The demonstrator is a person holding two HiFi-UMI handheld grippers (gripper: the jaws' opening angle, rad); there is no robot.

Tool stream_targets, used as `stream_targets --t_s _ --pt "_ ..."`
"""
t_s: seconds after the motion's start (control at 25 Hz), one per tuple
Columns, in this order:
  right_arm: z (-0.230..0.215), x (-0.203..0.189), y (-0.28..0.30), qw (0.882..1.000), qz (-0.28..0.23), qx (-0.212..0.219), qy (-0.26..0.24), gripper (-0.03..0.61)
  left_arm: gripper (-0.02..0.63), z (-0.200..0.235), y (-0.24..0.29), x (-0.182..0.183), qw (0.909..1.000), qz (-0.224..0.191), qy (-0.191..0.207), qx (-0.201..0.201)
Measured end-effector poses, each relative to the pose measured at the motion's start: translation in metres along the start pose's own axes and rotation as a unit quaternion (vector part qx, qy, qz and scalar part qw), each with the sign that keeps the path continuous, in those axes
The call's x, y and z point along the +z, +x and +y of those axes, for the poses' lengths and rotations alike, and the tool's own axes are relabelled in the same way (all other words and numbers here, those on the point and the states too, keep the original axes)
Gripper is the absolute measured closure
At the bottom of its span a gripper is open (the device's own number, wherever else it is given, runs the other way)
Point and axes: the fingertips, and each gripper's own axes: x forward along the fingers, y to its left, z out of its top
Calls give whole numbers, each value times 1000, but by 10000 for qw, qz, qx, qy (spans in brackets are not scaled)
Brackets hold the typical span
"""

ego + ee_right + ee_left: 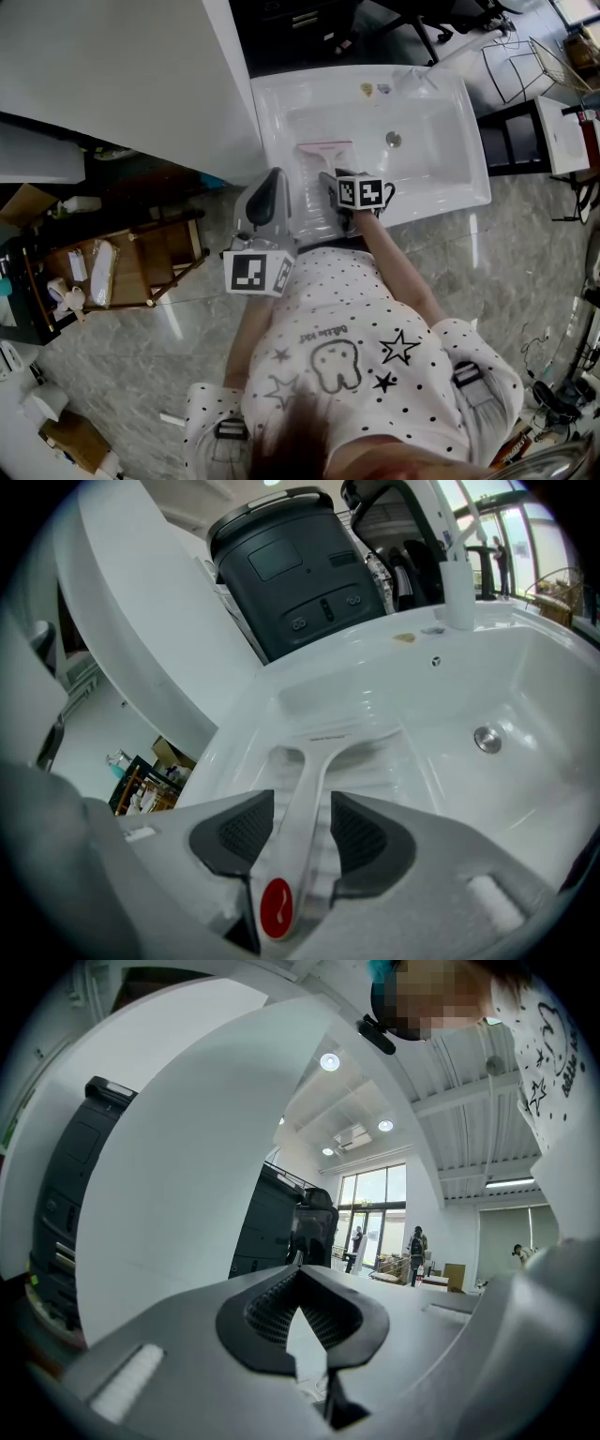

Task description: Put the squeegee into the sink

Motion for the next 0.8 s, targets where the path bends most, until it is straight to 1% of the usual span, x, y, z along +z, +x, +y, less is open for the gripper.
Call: stream_targets --t_s 0.52,0.8 --pt "-3 9 -5 9997 -250 32 -14 394 618 -4 1 -2 10000 3 -25 -41" --pt "-5 20 -17 9984 -559 -6 -26 405 618 -9 2 -3 9999 31 -1 -117"
